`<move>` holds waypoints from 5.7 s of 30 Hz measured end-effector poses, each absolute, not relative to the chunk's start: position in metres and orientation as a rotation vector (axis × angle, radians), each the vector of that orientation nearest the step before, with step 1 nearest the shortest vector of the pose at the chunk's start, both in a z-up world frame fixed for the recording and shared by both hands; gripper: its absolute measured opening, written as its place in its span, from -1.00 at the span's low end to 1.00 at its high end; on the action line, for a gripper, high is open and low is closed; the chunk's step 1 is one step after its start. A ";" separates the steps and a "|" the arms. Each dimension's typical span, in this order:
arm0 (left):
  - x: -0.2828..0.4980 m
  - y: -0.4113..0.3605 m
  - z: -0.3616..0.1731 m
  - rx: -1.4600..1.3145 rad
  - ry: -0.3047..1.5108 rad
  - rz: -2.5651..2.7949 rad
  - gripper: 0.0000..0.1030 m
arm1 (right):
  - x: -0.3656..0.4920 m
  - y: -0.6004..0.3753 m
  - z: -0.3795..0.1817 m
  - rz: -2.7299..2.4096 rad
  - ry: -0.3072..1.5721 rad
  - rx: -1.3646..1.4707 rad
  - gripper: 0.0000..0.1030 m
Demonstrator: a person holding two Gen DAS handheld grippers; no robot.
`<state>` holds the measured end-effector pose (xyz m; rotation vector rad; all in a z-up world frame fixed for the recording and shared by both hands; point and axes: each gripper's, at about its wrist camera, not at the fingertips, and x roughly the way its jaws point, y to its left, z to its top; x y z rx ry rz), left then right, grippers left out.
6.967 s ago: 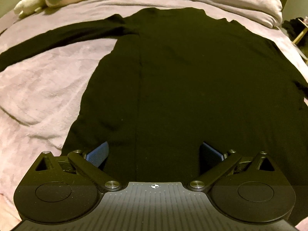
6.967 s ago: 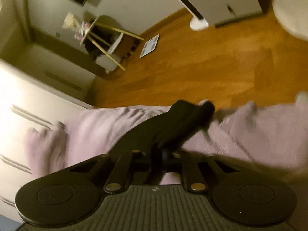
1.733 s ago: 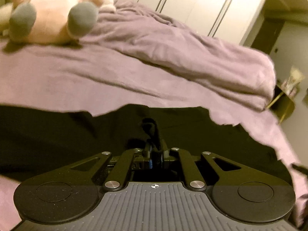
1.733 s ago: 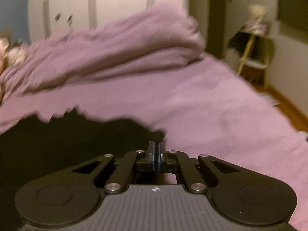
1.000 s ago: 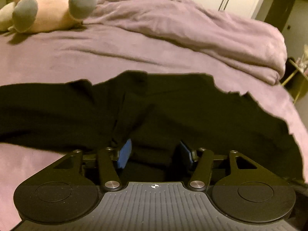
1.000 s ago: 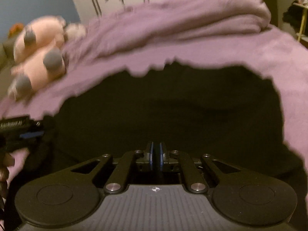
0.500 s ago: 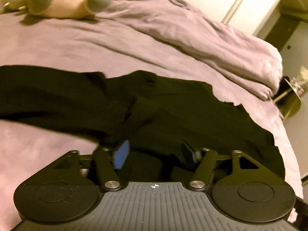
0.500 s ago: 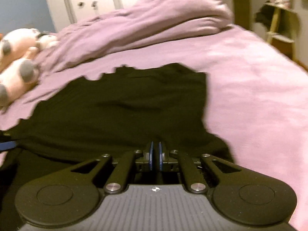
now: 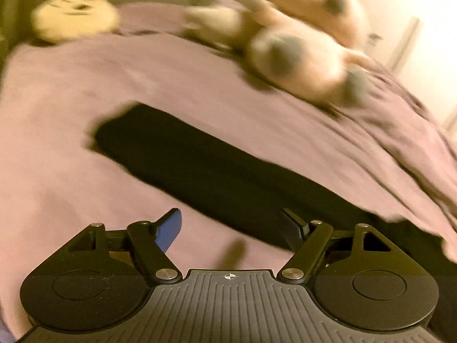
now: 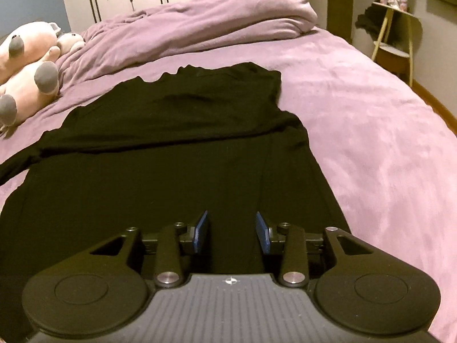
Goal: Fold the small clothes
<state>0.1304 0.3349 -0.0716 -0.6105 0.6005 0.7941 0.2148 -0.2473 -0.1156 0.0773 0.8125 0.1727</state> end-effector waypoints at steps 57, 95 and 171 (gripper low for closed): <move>0.215 0.174 -0.095 -0.356 0.717 0.405 0.04 | 0.305 -0.152 -0.117 0.534 0.846 0.496 -0.26; 0.237 0.163 -0.094 -0.205 0.752 0.419 0.07 | 0.362 -0.231 -0.133 0.263 0.782 0.296 -0.43; 0.300 0.109 -0.088 -0.321 0.714 0.363 0.32 | 0.357 -0.323 -0.103 0.348 0.562 0.769 -0.91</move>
